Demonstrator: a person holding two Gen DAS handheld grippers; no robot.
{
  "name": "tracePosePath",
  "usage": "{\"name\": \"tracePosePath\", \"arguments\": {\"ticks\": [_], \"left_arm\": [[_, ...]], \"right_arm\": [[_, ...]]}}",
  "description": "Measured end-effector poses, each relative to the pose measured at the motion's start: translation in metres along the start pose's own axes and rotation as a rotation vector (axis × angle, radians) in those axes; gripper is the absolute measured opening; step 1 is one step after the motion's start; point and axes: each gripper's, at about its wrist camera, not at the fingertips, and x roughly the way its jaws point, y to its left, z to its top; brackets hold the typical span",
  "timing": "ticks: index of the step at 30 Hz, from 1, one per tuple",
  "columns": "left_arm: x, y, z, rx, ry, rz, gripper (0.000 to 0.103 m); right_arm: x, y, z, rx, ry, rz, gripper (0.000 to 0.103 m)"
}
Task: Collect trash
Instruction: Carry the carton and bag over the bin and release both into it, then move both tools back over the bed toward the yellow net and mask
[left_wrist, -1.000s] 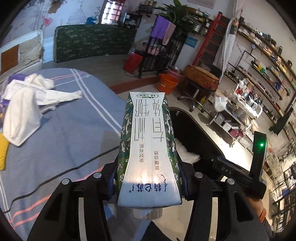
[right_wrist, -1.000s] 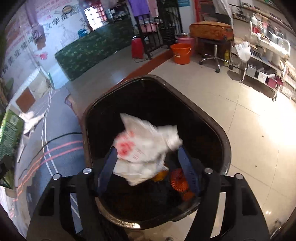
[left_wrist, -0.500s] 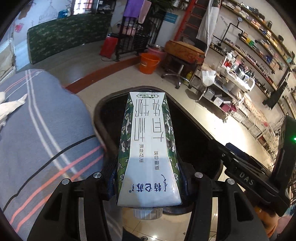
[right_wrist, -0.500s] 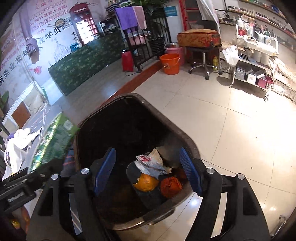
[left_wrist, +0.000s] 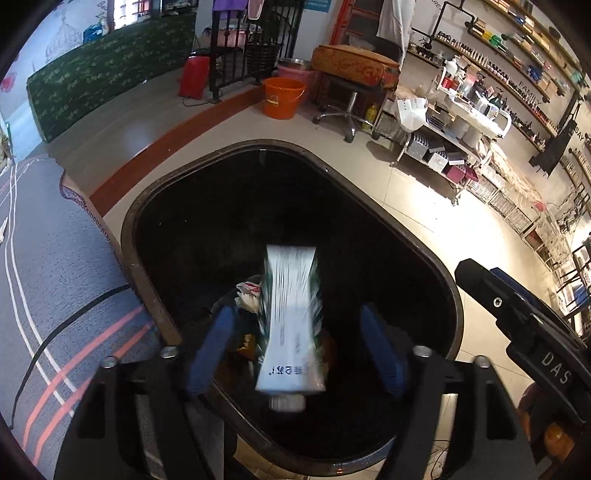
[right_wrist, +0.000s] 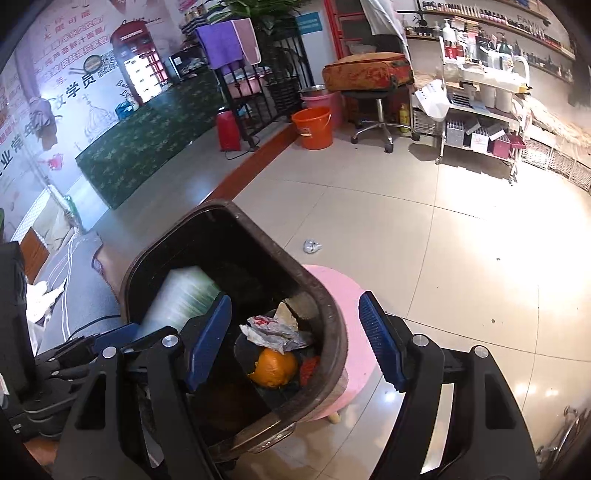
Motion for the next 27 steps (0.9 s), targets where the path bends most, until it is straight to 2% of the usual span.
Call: {"name": "tracePosePath", "arguments": {"ticks": [6, 8, 10, 17, 22, 27], "left_arm": [[-0.006, 0.001, -0.002, 0.014, -0.033, 0.010, 0.091], [-0.008, 0.004, -0.004, 0.007, -0.035, 0.020, 0.091], [-0.013, 0.010, -0.009, -0.007, -0.035, 0.026, 0.091], [-0.047, 0.028, -0.021, -0.046, -0.105, 0.072, 0.092], [-0.078, 0.058, -0.037, -0.116, -0.151, 0.114, 0.094], [-0.112, 0.097, -0.064, -0.216, -0.194, 0.201, 0.094]], "right_arm": [[-0.003, -0.002, 0.001, 0.029, -0.009, 0.004, 0.071], [-0.006, -0.005, 0.003, 0.040, -0.028, 0.000, 0.073], [-0.010, -0.006, 0.004, 0.060, -0.048, -0.002, 0.079], [-0.013, -0.001, 0.008, 0.087, -0.060, 0.014, 0.084], [-0.008, 0.024, 0.005, 0.037, -0.023, 0.052, 0.084], [-0.003, 0.063, -0.006, -0.033, 0.022, 0.124, 0.085]]}}
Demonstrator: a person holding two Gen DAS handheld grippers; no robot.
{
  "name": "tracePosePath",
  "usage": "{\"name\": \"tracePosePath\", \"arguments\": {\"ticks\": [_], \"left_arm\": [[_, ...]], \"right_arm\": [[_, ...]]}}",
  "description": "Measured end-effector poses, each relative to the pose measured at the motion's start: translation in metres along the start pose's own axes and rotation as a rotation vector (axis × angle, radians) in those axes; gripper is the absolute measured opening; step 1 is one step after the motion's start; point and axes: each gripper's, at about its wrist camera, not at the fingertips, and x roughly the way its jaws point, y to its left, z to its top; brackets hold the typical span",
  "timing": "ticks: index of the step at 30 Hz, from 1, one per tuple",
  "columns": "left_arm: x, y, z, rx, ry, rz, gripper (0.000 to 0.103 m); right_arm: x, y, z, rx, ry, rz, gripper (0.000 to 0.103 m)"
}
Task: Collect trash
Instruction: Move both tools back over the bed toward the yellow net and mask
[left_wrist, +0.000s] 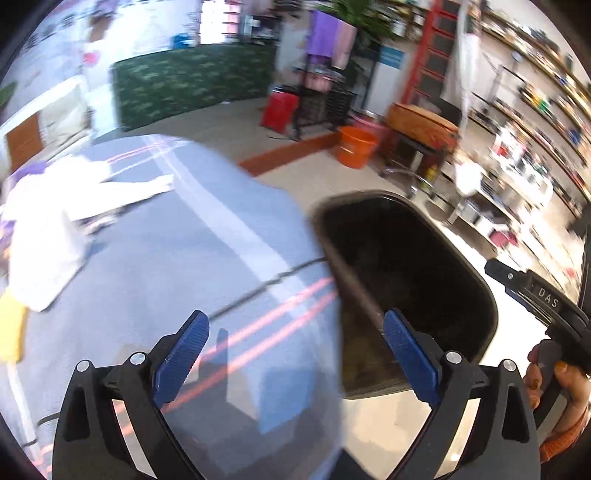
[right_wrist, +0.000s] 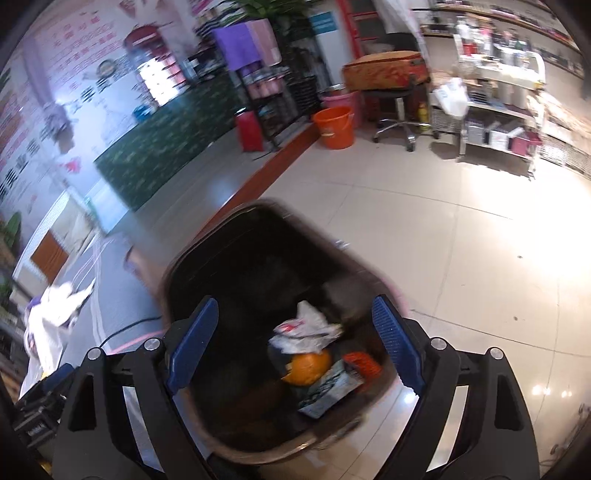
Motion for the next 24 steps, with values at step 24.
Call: {"name": "tracePosePath", "arguments": {"ticks": [24], "left_arm": [[-0.054, 0.221, -0.036, -0.267, 0.004, 0.376, 0.096]], "right_arm": [[0.019, 0.200, -0.068, -0.381, 0.204, 0.335, 0.086]]}}
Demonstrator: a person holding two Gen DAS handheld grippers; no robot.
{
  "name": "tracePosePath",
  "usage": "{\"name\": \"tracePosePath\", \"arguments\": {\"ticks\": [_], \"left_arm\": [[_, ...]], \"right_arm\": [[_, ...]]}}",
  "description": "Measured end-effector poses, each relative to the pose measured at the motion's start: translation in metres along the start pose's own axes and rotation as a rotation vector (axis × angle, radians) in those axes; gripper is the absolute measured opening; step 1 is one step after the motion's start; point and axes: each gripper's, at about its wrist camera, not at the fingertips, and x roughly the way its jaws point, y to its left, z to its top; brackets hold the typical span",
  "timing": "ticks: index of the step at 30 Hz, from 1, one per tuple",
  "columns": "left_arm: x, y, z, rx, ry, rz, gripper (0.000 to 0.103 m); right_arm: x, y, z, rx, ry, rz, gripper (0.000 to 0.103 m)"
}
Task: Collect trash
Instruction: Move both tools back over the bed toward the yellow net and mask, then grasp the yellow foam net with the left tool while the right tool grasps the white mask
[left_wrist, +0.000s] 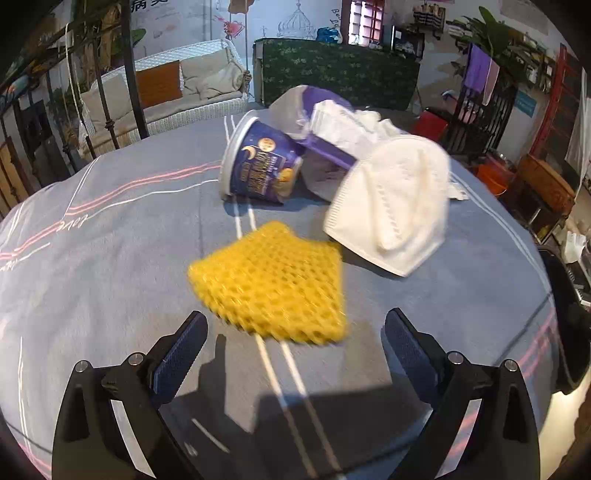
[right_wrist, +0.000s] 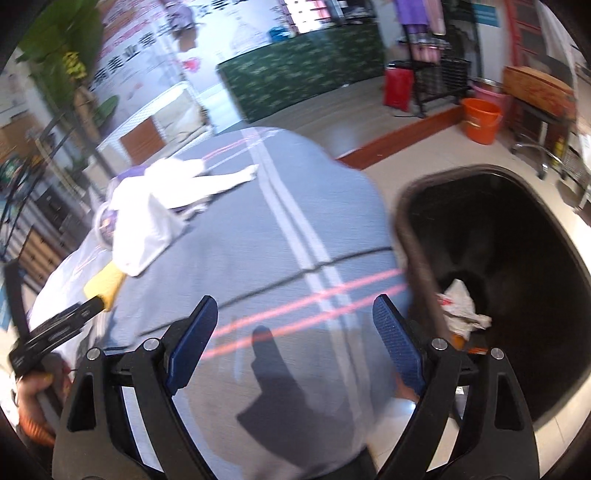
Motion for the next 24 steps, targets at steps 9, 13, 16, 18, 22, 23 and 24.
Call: {"name": "tracePosePath", "arguments": {"ticks": [9, 13, 16, 18, 22, 23, 24], "left_arm": [[0.026, 0.018, 0.008, -0.028, 0.075, -0.010, 0.079], [0.019, 0.031, 0.006, -0.085, 0.074, -0.051, 0.034], [0.010, 0.042, 0.000, -0.137, 0.069, -0.095, 0.019], [0.002, 0.048, -0.006, -0.176, 0.060, -0.131, 0.018], [-0.013, 0.049, -0.017, -0.198, 0.040, -0.145, 0.016], [-0.015, 0.048, -0.019, -0.203, 0.036, -0.150, 0.016], [-0.019, 0.048, -0.021, -0.209, 0.033, -0.162, 0.016]], "right_arm": [[0.020, 0.056, 0.017, -0.123, 0.008, 0.067, 0.086], [0.033, 0.070, 0.025, -0.139, 0.027, 0.091, 0.086], [0.051, 0.086, 0.035, -0.148, 0.057, 0.119, 0.086], [0.061, 0.095, 0.041, -0.160, 0.068, 0.133, 0.086], [0.083, 0.123, 0.055, -0.215, 0.078, 0.169, 0.086], [0.088, 0.130, 0.059, -0.231, 0.074, 0.164, 0.086], [0.095, 0.137, 0.063, -0.249, 0.069, 0.159, 0.086]]}}
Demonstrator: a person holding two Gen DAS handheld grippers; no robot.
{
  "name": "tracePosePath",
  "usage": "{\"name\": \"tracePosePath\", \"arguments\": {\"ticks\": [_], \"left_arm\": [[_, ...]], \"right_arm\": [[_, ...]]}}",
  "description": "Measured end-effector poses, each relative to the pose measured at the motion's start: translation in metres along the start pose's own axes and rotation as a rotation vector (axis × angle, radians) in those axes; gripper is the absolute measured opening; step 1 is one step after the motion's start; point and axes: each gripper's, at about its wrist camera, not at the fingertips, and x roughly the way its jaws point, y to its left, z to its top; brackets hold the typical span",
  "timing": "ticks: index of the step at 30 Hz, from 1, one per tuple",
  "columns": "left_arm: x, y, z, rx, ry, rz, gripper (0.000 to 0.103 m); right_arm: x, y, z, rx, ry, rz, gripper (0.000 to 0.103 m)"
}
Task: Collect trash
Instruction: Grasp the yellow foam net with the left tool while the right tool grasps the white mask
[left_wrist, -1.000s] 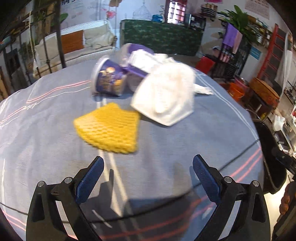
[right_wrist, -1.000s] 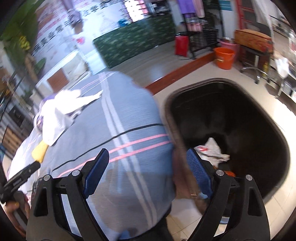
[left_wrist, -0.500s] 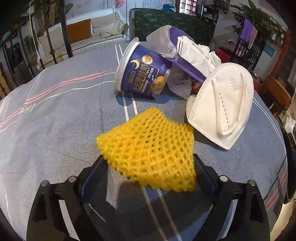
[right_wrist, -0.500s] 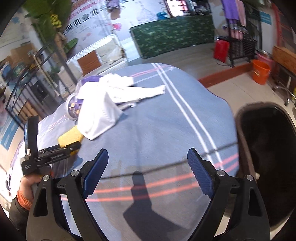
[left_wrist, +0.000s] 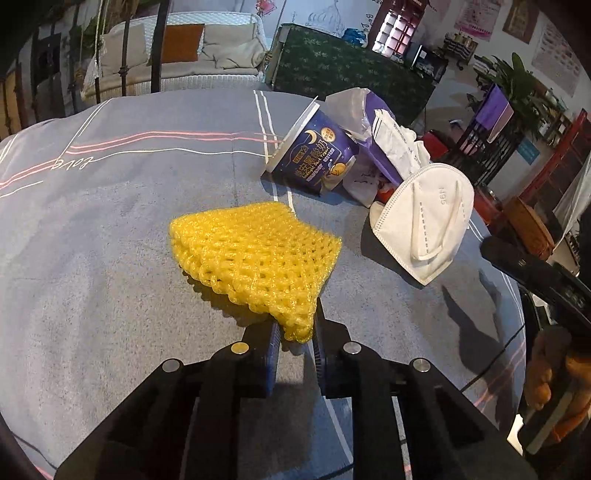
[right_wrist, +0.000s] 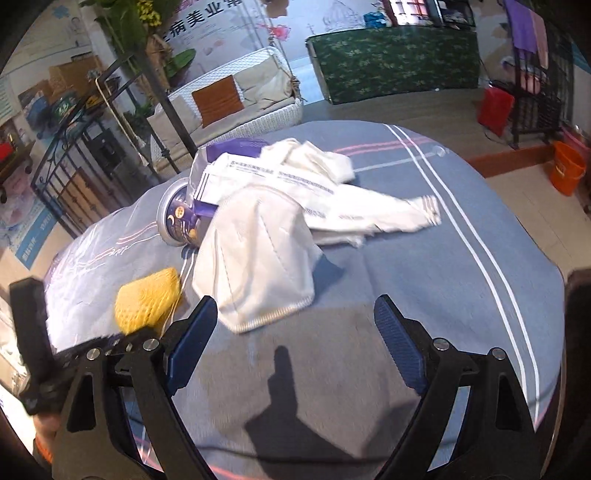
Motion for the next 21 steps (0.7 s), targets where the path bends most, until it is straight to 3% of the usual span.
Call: {"name": "tracePosePath", "arguments": {"ticks": [2, 4, 6, 7, 11, 21], "left_arm": [[-0.004, -0.001, -0.002, -0.006, -0.008, -0.013, 0.016], [-0.009, -0.003, -0.005, -0.008, -0.024, -0.014, 0.016], [-0.011, -0.006, -0.007, -0.004, -0.031, -0.013, 0.016], [-0.010, -0.005, -0.005, -0.002, -0.029, -0.018, 0.016], [-0.010, -0.006, -0.009, -0.008, -0.027, -0.030, 0.016], [-0.012, -0.012, -0.019, 0.002, -0.030, -0.037, 0.016]], "right_arm": [[0.009, 0.005, 0.007, -0.011, -0.007, -0.013, 0.082], [0.022, 0.007, 0.014, -0.020, 0.001, -0.023, 0.069], [0.034, 0.010, 0.015, -0.038, 0.040, -0.010, 0.025], [0.038, 0.012, 0.014, -0.046, 0.060, -0.005, 0.021], [0.024, 0.017, 0.003, -0.077, 0.020, -0.006, 0.014], [-0.024, 0.001, -0.025, -0.004, -0.007, 0.048, 0.012]]}}
